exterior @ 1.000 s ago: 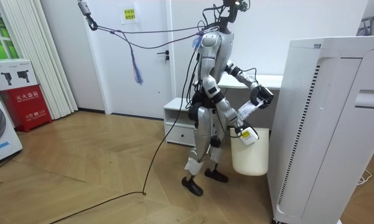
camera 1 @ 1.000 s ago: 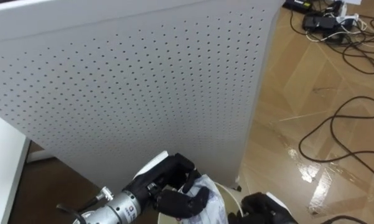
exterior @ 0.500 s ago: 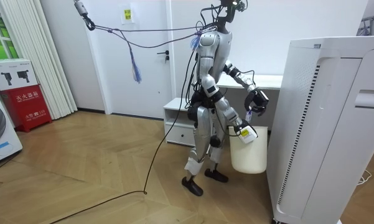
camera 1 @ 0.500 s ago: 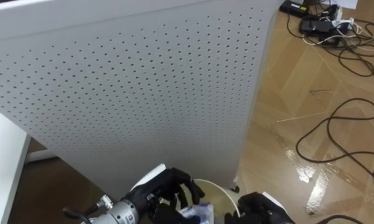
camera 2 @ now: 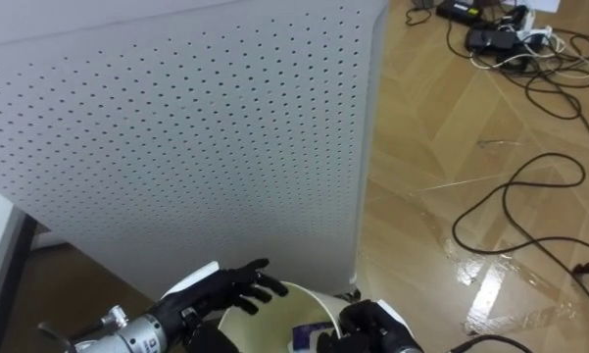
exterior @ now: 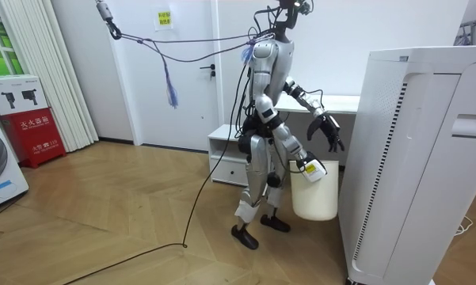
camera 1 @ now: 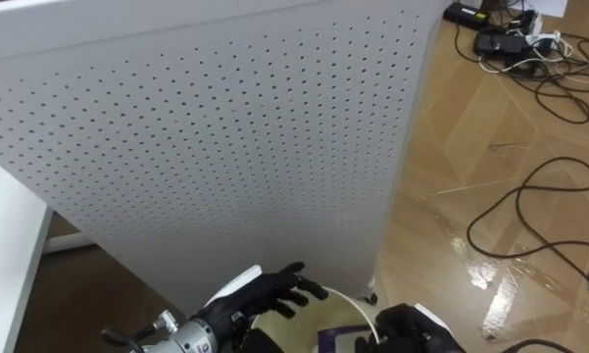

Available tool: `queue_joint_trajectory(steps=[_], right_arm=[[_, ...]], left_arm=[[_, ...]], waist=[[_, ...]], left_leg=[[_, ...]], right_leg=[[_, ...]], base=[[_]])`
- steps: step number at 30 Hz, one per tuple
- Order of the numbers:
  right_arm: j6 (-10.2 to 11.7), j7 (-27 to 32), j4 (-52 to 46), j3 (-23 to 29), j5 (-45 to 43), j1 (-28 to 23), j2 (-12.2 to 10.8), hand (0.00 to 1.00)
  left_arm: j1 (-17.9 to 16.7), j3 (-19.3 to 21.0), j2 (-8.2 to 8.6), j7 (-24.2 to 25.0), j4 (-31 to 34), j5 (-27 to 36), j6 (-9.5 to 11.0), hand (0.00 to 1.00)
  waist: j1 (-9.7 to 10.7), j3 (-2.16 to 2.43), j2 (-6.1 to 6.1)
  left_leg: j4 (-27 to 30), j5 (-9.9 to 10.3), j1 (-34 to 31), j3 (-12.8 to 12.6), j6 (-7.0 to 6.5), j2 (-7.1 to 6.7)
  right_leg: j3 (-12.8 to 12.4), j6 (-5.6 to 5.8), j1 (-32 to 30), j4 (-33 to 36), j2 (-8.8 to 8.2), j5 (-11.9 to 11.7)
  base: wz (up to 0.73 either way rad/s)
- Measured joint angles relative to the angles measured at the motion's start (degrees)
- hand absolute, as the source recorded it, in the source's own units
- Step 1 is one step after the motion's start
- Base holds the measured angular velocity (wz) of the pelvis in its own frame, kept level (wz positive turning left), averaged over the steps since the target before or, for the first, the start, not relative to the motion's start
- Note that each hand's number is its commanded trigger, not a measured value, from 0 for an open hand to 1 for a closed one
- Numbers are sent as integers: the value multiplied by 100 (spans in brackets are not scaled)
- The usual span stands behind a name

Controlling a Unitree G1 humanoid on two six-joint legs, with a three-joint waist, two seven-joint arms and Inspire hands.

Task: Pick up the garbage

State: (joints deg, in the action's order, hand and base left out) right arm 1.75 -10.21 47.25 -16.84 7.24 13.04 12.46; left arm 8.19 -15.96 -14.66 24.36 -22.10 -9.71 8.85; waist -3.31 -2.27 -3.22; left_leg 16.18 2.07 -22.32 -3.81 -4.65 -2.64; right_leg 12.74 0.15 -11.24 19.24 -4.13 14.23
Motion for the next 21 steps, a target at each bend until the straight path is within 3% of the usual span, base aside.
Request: queue_joint_trajectory(steps=[6, 12, 14, 18, 21], right_arm=[[0, -49, 5, 1, 5, -11, 8, 100], [0, -124, 4, 12, 5, -211, 108, 100], [0, -125, 5, 14, 2, -270, 131, 100], [1, -118, 4, 56, -12, -551, 155, 100], [-1, -92, 4, 57, 8, -824, 210, 100]], left_arm=[[-21, 9, -5, 59, -50, 0, -3, 0], [-56, 12, -30, 161, -48, 2, -6, 0], [-99, 25, -31, 167, -48, 4, -6, 0], [-440, 30, -30, 193, -136, 51, -36, 0], [-687, 30, -26, 171, -593, 434, -104, 0]], waist=[[-5, 11, 13], [-2, 102, 64], [0, 112, 73], [18, 181, 160], [24, 183, 196]], left_leg=[[60, -7, 23, 0, -12, 15], [55, -21, 107, 53, -32, -9], [38, -23, 163, 67, -35, -14], [-82, -22, 426, 78, -27, -41], [-197, -22, 695, 71, -4, -59]], right_leg=[[2, -2, 29, 44, 8, 1], [24, 13, 144, -95, 24, -19], [35, 20, 218, -150, 29, -31], [18, 18, 484, -264, 22, -33], [15, 14, 763, -416, 27, -36]], base=[[0], [4], [2], [1], [0]])
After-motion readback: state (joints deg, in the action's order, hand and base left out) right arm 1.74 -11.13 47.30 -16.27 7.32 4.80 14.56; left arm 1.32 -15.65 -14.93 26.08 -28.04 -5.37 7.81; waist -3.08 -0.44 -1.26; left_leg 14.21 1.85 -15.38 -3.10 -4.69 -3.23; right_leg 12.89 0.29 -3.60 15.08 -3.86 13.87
